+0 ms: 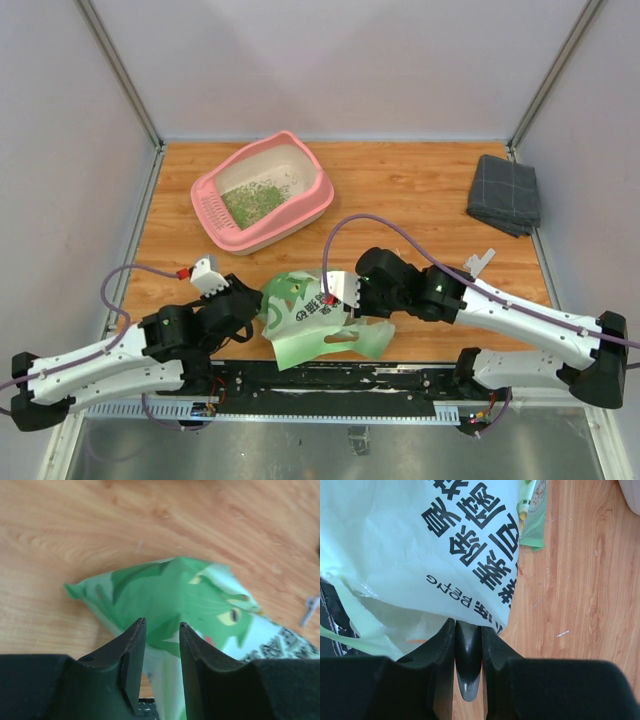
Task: Fill the litter box with clean litter
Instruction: 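Scoop the cat litter from the cat litter bag.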
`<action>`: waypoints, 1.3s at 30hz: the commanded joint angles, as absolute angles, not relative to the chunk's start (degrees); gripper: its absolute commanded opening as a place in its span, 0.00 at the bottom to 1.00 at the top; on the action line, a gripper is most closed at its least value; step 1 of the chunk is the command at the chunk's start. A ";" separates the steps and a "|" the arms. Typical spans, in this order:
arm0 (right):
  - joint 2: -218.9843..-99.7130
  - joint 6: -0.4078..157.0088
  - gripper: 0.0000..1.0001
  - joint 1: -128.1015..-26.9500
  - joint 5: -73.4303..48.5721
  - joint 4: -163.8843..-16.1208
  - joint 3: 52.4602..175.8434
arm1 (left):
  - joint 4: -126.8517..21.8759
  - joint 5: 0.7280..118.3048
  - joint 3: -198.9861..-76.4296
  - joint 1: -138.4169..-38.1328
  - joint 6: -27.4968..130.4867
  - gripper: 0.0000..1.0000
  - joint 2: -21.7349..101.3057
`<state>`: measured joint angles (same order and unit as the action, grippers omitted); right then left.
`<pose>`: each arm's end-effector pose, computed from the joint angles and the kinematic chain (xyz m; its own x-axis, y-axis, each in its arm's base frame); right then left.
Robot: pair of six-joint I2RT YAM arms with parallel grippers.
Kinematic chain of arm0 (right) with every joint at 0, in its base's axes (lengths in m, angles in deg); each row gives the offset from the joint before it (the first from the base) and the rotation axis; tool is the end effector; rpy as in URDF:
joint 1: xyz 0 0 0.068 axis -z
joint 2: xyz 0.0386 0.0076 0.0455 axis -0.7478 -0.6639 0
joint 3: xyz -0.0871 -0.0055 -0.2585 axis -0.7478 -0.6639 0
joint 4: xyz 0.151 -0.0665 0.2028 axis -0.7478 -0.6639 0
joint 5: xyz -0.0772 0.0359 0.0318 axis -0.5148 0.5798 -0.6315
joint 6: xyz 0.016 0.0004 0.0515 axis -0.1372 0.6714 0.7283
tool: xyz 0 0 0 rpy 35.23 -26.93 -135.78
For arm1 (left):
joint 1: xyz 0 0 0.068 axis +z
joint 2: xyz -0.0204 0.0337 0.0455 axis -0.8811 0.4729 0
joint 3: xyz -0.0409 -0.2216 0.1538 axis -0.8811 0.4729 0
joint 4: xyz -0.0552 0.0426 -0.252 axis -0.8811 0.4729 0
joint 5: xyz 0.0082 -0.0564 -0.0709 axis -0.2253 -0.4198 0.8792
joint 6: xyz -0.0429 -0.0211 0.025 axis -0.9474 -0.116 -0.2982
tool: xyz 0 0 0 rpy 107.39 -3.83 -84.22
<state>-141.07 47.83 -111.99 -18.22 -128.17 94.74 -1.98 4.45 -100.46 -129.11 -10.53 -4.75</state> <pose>0.0997 0.2034 0.3019 0.0733 -0.7537 -0.6531 -0.9561 0.1331 -0.2610 0.0641 -0.0859 0.2573 -0.4892 -0.5324 -0.6908 -0.1369 0.8291 -0.5421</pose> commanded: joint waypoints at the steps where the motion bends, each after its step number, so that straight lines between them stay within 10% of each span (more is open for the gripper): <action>1: -143.54 45.78 0.01 -113.64 -22.61 -126.64 96.91 | 1.07 0.65 -94.98 -129.28 -28.24 0.39 -1.49; 13: -141.66 50.00 0.01 -114.32 -17.29 -107.96 83.92 | -27.40 18.92 -81.96 -120.62 -13.67 0.32 -0.64; 39: -129.08 63.82 0.01 -105.90 -4.86 -74.21 59.61 | -29.81 21.16 -79.37 -120.64 -14.25 0.33 0.37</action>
<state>-131.81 60.07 -107.40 -9.63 -82.18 61.13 -30.48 11.11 -80.85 -119.27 -12.26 1.09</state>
